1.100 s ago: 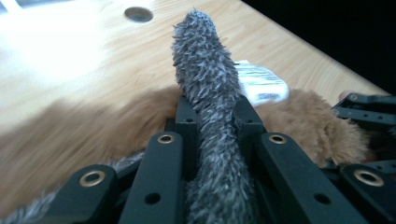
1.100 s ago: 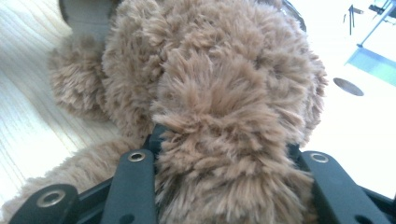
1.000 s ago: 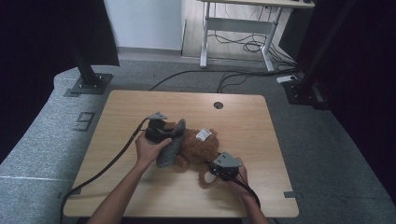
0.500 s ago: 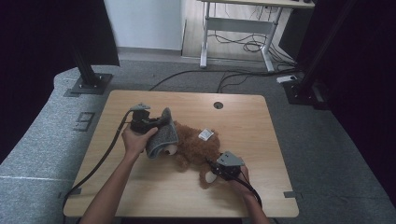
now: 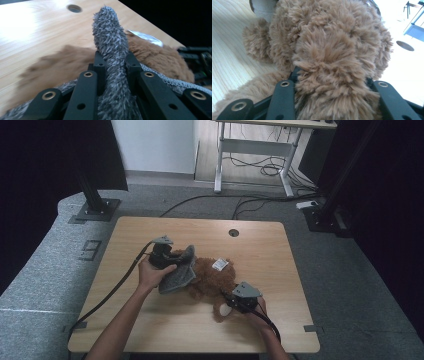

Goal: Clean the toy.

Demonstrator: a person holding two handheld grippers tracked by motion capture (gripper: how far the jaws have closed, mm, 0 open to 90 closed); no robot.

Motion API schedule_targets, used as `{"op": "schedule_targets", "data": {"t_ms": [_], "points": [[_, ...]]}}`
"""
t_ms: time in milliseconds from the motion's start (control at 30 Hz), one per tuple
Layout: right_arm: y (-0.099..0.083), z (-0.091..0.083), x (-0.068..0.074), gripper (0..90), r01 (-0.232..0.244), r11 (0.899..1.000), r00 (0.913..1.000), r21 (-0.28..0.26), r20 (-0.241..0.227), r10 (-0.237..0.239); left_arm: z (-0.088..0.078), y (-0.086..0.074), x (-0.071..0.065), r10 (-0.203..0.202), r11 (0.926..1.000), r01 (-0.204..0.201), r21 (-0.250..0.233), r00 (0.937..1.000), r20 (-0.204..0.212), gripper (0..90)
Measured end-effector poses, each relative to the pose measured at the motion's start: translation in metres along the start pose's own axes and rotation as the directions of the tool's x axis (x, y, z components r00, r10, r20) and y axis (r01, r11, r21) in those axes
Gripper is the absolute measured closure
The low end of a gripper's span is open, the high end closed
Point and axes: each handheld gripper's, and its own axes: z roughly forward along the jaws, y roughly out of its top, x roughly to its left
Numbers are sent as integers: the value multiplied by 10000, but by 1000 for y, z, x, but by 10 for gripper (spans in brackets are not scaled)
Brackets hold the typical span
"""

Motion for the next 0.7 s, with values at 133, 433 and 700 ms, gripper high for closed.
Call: {"op": "schedule_targets", "data": {"t_ms": [133, 433, 700], "points": [[0, -1, 1, 561, -10, 10000, 9999, -19, -135, 10, 14, 0, -6, 152, 9975, -132, 697, 9995, -283, 759], [1, -2, 0, 551, 293, 9996, 9994, -5, -164, -293, 12, -20, 7, -599, 9974, 608, 387, 9979, -225, 774], [1, -4, -1, 554, 518, 9987, 9986, 31, -135, -518, 0, -13, 15, -718, 9974, 720, 25, 9962, -487, 773]]}}
